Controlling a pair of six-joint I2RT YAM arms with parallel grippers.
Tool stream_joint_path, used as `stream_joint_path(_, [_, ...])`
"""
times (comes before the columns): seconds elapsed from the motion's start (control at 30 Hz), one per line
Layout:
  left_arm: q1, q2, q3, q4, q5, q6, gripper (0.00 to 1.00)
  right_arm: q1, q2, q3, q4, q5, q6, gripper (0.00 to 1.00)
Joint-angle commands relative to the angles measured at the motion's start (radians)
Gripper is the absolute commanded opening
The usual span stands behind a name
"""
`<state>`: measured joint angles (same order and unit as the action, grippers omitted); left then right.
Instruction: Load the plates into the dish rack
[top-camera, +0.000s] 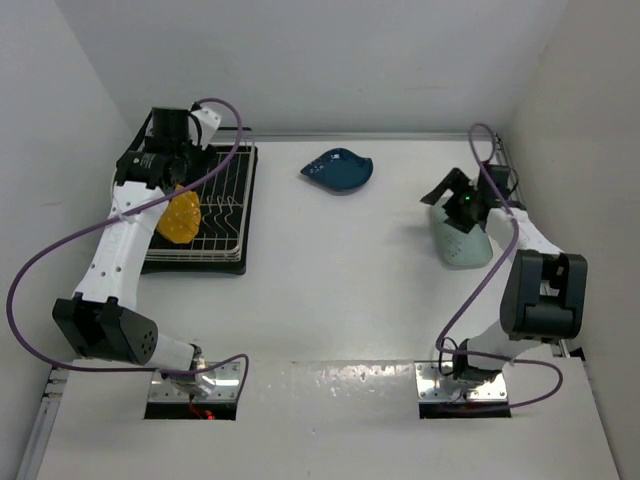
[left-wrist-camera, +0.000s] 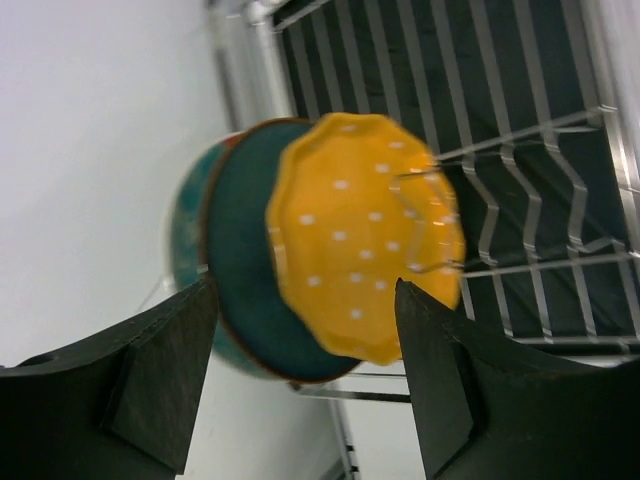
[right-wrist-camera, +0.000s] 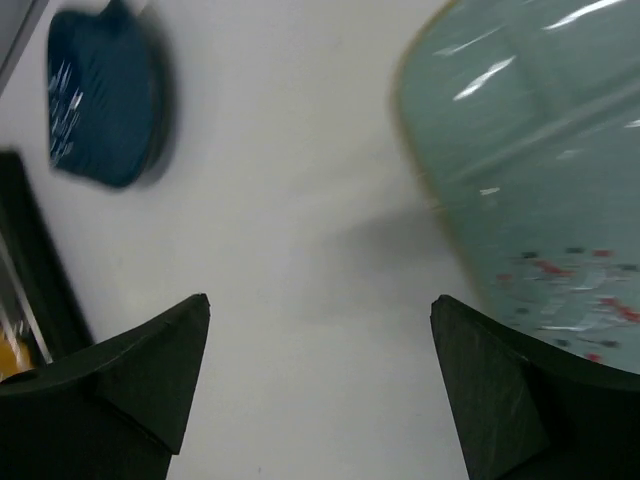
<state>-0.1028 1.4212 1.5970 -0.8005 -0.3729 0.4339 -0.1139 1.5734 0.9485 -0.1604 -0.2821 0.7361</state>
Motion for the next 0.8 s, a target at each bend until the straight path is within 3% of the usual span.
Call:
stream_joint_path(0.0, [0.008,-0.022,-0.018,-0.059,0.193,-0.033,0.75,-0.079,0.01,0.07,-0.194,0.215,0.008,0.92])
stream_joint_path(0.07, [0.029,-0.031,-0.031,-0.071,0.244,-0.034,0.76,-0.13,0.004,0.064,-0.203,0.321,-0.015,1.0])
stream_joint_path(0.17, [0.047,-0.031,-0.042,-0.071,0.267,-0.043,0.76,-0.209,0.045,0.071,-0.209,0.408,-0.087,1.0])
stream_joint_path(0.5, [0.057,0.005,-0.029,-0.08,0.287,-0.063,0.76,-0.283,0.459,0.449,-0.39,0.288,-0.375,0.97])
stream_joint_path(0.53, [0.066,0.005,-0.029,-0.08,0.287,-0.063,0.76,-0.283,0.486,0.467,-0.413,0.256,-0.388,0.95])
stream_joint_path(0.67, [0.066,0.005,-0.029,-0.08,0.287,-0.063,0.76,-0.282,0.524,0.471,-0.446,0.147,-0.4,0.68])
stream_joint_path(0.77, [0.075,0.005,-0.029,-0.08,0.287,-0.063,0.76,-0.282,0.475,0.359,-0.377,0.123,-0.386,0.59])
